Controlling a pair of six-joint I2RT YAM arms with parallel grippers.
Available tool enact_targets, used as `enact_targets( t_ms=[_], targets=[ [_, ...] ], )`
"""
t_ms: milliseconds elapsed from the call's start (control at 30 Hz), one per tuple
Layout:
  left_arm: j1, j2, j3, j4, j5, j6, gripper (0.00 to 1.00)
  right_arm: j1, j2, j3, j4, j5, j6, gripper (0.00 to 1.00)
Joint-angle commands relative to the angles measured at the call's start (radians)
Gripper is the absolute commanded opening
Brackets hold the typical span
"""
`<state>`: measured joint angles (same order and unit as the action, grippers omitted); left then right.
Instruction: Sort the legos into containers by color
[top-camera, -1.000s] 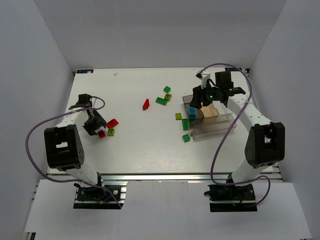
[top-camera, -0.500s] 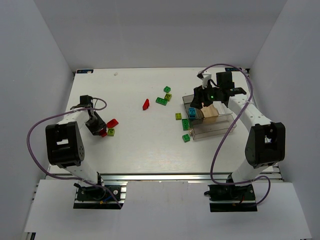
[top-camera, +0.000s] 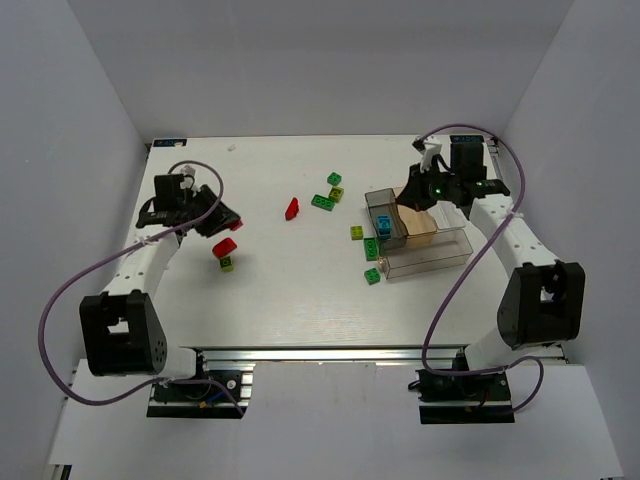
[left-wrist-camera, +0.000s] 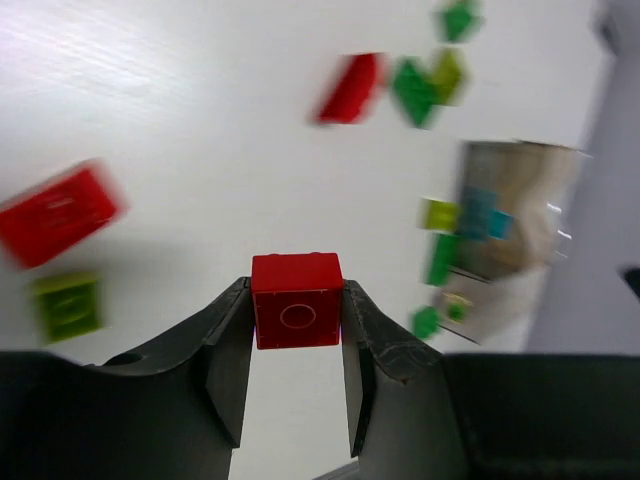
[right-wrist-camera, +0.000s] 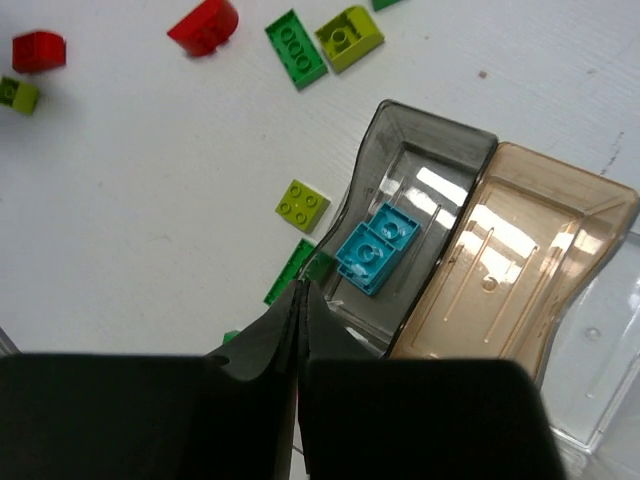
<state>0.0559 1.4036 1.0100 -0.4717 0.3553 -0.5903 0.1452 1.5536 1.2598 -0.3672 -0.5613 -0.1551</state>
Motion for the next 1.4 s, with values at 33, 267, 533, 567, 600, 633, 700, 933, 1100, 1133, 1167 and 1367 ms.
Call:
enact_targets(
  t_ms=[33, 267, 533, 567, 600, 633, 700, 933, 1100, 1133, 1167, 1367],
  targets=[
    [-0.149, 0.069, 0.039, 0.295, 0.26, -0.161, 0.0, -0.033, -0.044, -0.002, 0.097, 0.009, 0.12, 0.0],
    [-0.474, 0.51, 0.546, 0.275, 0.255, -0.16, 0.0, -0.067, -0.073, 0.02, 0.122, 0.125, 0.186, 0.0],
    [-0.665, 0.937, 1.096, 0.304, 0.303, -0.266, 0.0, -0.114, -0.177, -0.074, 0.163, 0.201, 0.218, 0.0],
    [-0.676, 0.998, 1.16, 0.317, 0.304, -0.279, 0.0, -0.118, -0.188, -0.086, 0.172, 0.202, 0.226, 0.0],
    [-0.688, 1.024, 1.182, 0.356, 0.304, -0.305, 0.0, -0.125, -0.207, -0.095, 0.18, 0.202, 0.227, 0.0],
    [-0.708, 1.043, 1.2, 0.376, 0.3, -0.319, 0.0, -0.128, -0.214, -0.109, 0.191, 0.204, 0.229, 0.0],
    [-0.723, 1.08, 1.214, 0.442, 0.274, -0.345, 0.0, -0.131, -0.231, -0.12, 0.192, 0.201, 0.229, 0.0],
    [-0.771, 1.164, 1.282, 0.478, 0.2, -0.356, 0.08, -0.162, -0.253, -0.146, 0.2, 0.187, 0.233, 0.0],
    [-0.78, 1.167, 1.276, 0.415, 0.171, -0.347, 0.43, -0.164, -0.26, -0.16, 0.209, 0.156, 0.229, 0.01],
    [-0.78, 1.161, 1.277, 0.412, 0.172, -0.345, 0.52, -0.164, -0.262, -0.161, 0.209, 0.134, 0.217, 0.07],
    [-0.78, 1.157, 1.277, 0.409, 0.165, -0.342, 0.56, -0.164, -0.27, -0.171, 0.212, 0.117, 0.207, 0.17],
    [-0.768, 1.111, 1.286, 0.418, 0.149, -0.335, 0.66, -0.164, -0.306, -0.203, 0.234, -0.06, 0.131, 0.43]
  ],
)
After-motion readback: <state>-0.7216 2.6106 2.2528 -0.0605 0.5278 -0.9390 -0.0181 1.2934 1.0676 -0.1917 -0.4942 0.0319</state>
